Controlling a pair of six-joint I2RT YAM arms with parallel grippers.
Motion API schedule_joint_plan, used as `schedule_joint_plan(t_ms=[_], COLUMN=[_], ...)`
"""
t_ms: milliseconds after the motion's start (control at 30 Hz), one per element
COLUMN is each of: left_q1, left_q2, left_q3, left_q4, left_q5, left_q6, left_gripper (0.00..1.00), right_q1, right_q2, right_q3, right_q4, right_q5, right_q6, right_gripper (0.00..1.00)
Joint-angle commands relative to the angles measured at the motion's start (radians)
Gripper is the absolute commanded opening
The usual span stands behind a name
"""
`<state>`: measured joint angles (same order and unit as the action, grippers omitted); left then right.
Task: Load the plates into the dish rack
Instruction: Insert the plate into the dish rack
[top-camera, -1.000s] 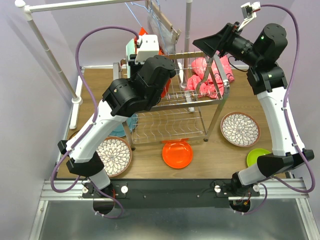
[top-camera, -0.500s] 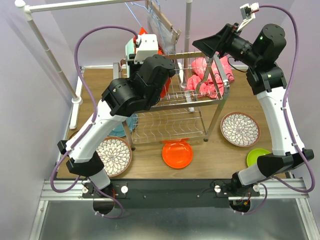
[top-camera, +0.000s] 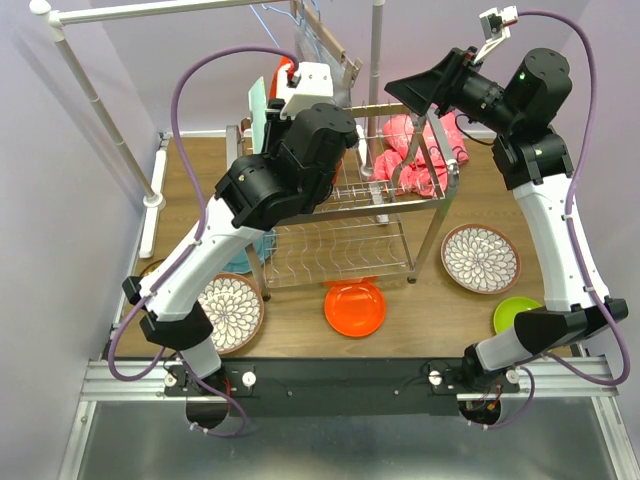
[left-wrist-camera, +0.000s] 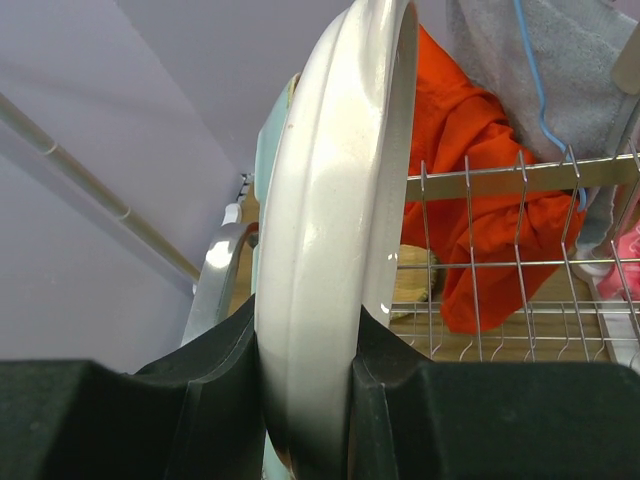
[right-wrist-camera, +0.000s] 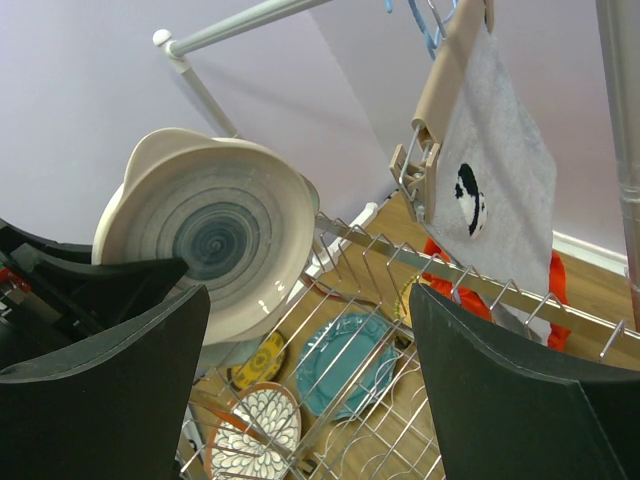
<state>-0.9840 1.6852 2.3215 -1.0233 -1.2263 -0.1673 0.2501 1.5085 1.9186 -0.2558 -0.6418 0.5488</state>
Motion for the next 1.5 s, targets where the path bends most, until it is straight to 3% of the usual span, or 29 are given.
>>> schedule_joint_plan(t_ms=[0, 667, 1467], left_q1=[-0.004, -0.004, -0.004], left_q2=[-0.012, 0.059, 0.048], left_q3=[0.009, 0.012, 0.093], left_q4=[0.1, -0.072, 0.057], left_q5=[-0.082, -0.002, -0.078], left_q6=[0.029, -0.143, -0.02], left_gripper=[0.0, 0.0, 0.0], right_q1=[0.009, 0.008, 0.009], right_q2=[-0.025, -0.036, -0.037], right_q3=[-0.009, -0.013, -0.027], right_q4=[-0.005, -0.005, -0.005], right_q5=[0.021, 0.024, 0.024], right_q6=[-0.01, -0.013, -0.012], right_gripper=[0.9, 0.9, 0.9])
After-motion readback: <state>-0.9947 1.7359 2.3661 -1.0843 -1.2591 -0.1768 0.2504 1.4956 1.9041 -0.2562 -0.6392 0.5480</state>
